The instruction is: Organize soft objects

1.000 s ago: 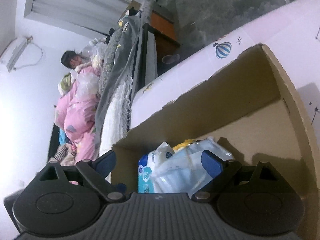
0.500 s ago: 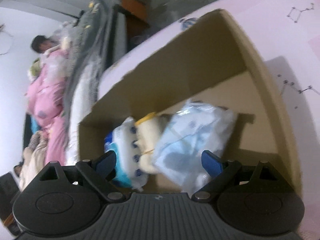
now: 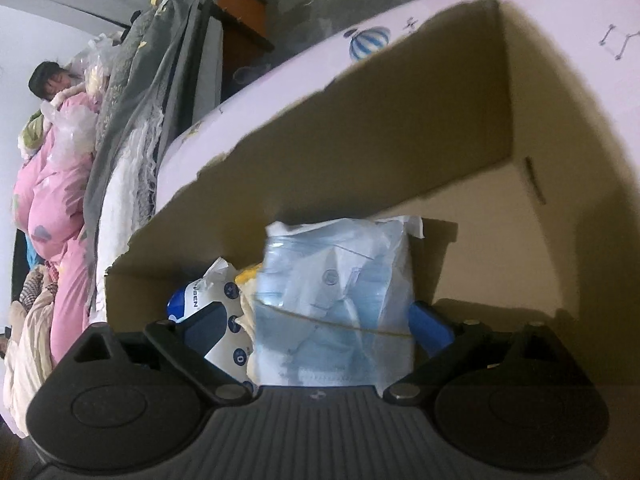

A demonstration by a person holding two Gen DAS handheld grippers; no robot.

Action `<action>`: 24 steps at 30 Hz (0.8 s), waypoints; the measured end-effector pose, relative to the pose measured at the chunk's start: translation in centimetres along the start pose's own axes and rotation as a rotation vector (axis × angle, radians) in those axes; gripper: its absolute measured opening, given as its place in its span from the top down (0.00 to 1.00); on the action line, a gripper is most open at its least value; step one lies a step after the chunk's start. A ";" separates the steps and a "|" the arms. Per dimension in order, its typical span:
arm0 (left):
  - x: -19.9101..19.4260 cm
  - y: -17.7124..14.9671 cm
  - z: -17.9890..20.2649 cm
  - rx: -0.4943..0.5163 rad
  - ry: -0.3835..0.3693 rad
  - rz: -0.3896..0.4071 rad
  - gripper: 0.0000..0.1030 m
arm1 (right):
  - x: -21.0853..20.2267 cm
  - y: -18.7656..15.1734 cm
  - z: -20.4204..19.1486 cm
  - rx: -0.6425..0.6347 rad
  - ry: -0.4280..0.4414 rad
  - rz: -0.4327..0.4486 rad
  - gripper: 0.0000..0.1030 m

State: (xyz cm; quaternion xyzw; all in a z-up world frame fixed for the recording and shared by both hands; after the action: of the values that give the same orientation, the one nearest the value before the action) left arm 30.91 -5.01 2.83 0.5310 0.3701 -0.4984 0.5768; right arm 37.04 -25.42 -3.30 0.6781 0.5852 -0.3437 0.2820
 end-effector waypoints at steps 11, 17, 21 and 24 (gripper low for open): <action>-0.4 -0.1 -0.1 -0.002 -0.010 0.002 0.22 | 1.7 0.5 -0.3 -0.029 0.059 -0.055 0.07; -0.7 -0.1 -0.3 -0.006 -0.007 0.008 0.20 | 0.6 0.3 -0.5 -0.039 0.025 -0.006 0.05; -0.9 -0.2 -0.3 -0.010 -0.006 0.008 0.19 | -0.3 0.1 -1.0 -0.058 0.013 0.026 0.05; -1.1 -0.2 -0.2 -0.009 -0.007 0.013 0.19 | -1.0 0.0 -1.2 -0.072 -0.002 0.049 0.05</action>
State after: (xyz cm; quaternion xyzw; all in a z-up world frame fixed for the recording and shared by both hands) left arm 30.45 -4.55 3.79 0.5291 0.3669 -0.4949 0.5835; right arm 37.12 -25.02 -1.78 0.6813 0.5801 -0.3162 0.3153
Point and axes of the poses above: each gripper's, at about its wrist camera, not at the fingertips, and x roughly the way its jaws point, z to its right, y to its top, the point moved 2 cm from there along x, roughly the way its jaws point, and after that the axes turned 12 degrees about -z, right-handed, at the moved point
